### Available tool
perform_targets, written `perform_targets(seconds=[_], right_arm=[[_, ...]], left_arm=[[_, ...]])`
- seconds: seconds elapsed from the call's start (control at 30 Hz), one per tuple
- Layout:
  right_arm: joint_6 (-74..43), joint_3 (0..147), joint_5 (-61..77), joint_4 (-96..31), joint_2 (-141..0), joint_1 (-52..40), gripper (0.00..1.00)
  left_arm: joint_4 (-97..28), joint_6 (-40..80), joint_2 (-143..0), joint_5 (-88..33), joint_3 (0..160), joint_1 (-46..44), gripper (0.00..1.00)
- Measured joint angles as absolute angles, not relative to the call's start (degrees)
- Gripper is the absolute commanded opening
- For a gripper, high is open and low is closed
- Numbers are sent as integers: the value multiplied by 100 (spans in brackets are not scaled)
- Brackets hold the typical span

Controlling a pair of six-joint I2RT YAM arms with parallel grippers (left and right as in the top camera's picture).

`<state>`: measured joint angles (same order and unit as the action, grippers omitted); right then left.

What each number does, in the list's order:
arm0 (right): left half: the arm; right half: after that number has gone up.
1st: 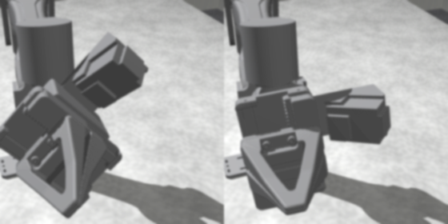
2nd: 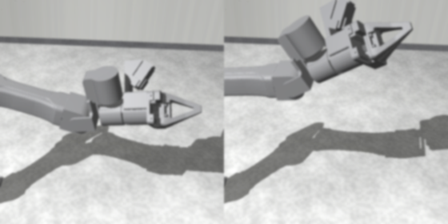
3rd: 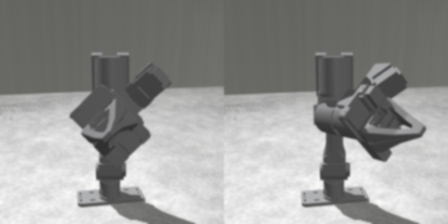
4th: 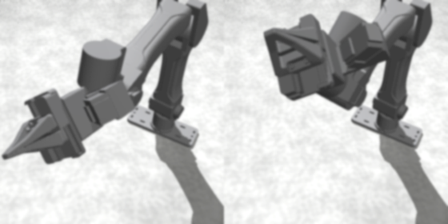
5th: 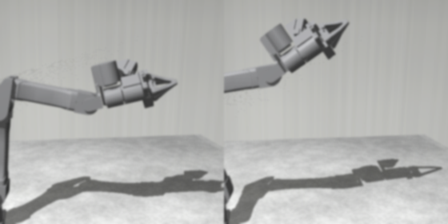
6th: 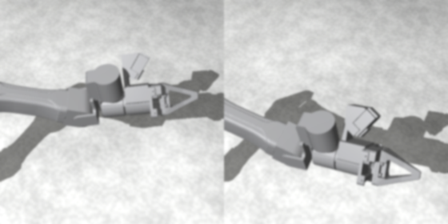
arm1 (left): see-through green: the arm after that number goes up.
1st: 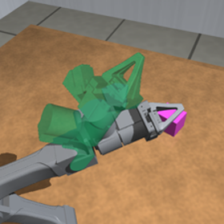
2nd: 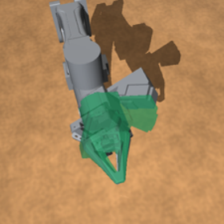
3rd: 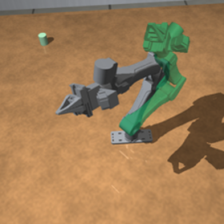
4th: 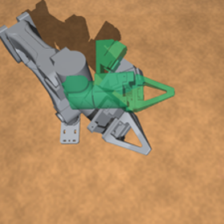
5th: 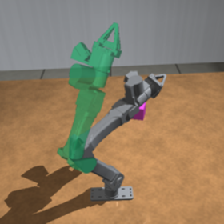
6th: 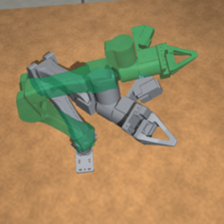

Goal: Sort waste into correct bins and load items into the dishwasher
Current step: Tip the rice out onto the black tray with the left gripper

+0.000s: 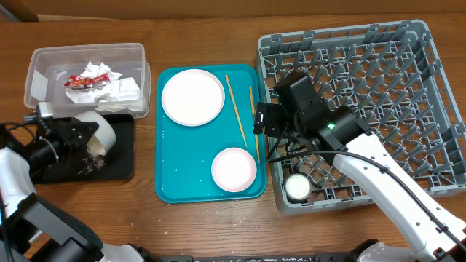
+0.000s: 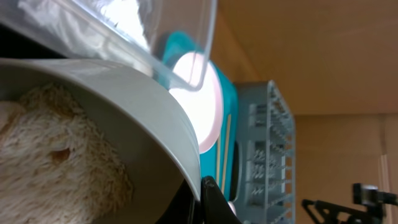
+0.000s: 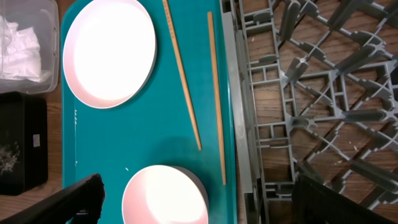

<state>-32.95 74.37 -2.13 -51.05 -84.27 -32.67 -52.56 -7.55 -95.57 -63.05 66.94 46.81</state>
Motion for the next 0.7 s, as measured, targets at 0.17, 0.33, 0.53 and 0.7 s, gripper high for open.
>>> perform_targets(seconds=[0.17, 0.33, 0.53, 0.7], right_arm=[[-3295, 7437, -213, -5105, -8427, -3267, 97], [-3295, 7437, -211, -5105, -8427, -3267, 97], [-3293, 7437, -209, -5107, -8427, -3267, 97], [-3295, 7437, -211, -5107, -8427, -3267, 97]], left_arm=[[-4963, -749, -9557, -6893, 6595, 4842, 4], [-4792, -657, -9557, -7220, 6595, 4842, 4], [-4814, -615, -9557, -7609, 6595, 4842, 4], [-4816, -613, -9557, -8029, 6595, 4853, 4]])
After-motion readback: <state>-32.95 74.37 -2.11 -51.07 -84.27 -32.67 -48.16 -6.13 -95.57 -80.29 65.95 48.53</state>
